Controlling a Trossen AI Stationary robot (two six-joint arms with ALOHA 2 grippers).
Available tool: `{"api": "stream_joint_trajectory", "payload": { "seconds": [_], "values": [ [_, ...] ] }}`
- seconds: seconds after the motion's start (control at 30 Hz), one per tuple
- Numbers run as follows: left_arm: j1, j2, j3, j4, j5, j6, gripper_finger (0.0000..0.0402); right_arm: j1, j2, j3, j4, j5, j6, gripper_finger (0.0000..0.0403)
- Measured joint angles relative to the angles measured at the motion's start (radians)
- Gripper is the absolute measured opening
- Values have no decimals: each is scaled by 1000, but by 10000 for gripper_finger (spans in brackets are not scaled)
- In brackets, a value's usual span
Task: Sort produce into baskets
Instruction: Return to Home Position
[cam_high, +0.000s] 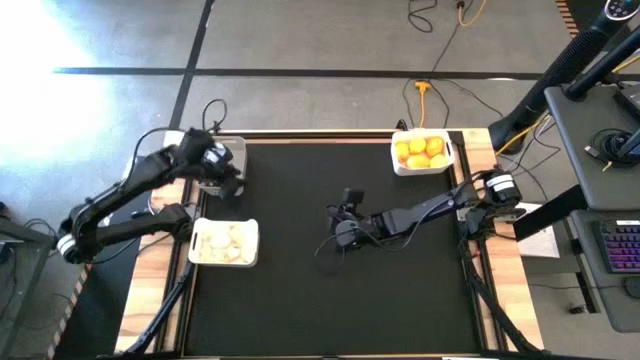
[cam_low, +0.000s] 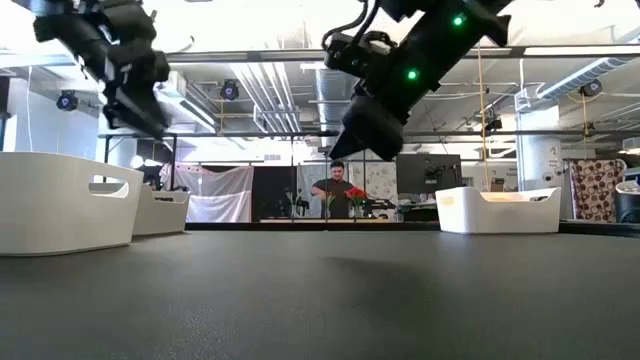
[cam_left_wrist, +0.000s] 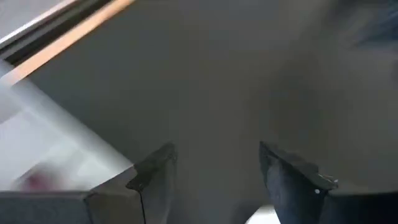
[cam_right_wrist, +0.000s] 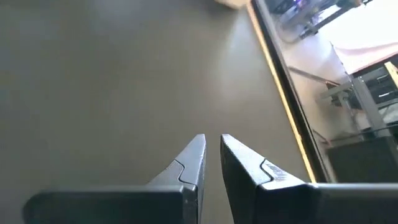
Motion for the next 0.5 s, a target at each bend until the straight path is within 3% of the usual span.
{"api": "stream_joint_trajectory", "payload": {
  "seconds": [0.07,0.2,0.3,0.4,0.5],
  "values": [
    [-33,-60,-72,148,74,-63,208,0,-20,-51,105,-2,17,43],
    [-154,-148,-255,512,96,-182,208,0,-17,-175,426,-26,37,43],
    [-267,-166,-377,769,71,-260,208,-1,-12,-245,573,-169,24,43],
    [-394,-160,-437,893,-61,-271,208,0,-35,-277,587,-332,-8,43],
    [-526,-150,-449,909,-251,-215,208,0,-108,-286,555,-403,-55,43]
  ]
}}
